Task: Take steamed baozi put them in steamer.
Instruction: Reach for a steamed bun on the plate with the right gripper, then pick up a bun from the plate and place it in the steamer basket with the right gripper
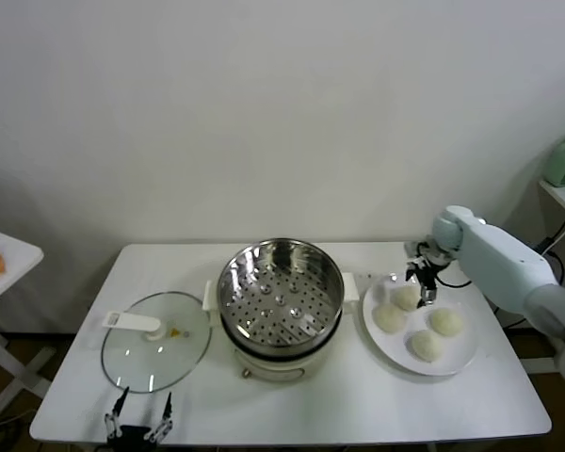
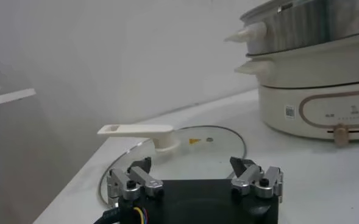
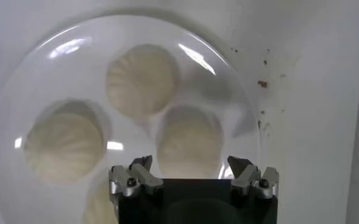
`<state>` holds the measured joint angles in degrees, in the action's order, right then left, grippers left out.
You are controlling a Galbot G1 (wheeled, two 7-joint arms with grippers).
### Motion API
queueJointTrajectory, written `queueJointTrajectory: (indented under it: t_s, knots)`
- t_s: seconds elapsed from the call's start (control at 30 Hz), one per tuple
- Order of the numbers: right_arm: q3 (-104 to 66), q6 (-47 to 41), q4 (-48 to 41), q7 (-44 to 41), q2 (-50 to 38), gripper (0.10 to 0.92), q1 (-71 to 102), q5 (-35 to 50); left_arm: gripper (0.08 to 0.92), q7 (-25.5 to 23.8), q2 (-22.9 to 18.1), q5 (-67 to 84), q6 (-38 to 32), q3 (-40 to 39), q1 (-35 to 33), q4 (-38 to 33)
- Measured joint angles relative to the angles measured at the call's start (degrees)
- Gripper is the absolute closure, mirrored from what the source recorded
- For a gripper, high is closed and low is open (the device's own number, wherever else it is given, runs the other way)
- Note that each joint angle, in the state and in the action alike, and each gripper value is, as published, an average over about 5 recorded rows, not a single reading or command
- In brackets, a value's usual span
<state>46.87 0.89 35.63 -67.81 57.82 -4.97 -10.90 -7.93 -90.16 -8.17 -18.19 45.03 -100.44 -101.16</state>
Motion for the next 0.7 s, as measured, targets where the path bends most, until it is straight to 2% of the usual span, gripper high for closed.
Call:
queueJointTrajectory:
  t_s: [0.1, 0.3, 0.7]
  knots:
    - [-0.51, 0.29, -0.84, -0.02, 0.42, 0.219, 0.17, -0.37, 0.177, 0.01, 0.04, 0.00, 0.00, 0.01, 0.00, 0.03]
    - [-1.55, 0.79, -1.92, 0.16, 1.04, 0.313, 0.51, -0.71, 0.177, 0.01, 0.20, 0.00, 0.00, 0.01, -0.01, 0.03]
    - [-0.29, 2.02, 0.29, -0.39, -0.27, 0.321, -0.89, 0.70, 0.177, 0.21, 0.39, -0.52, -0.02, 0.11, -0.47, -0.07]
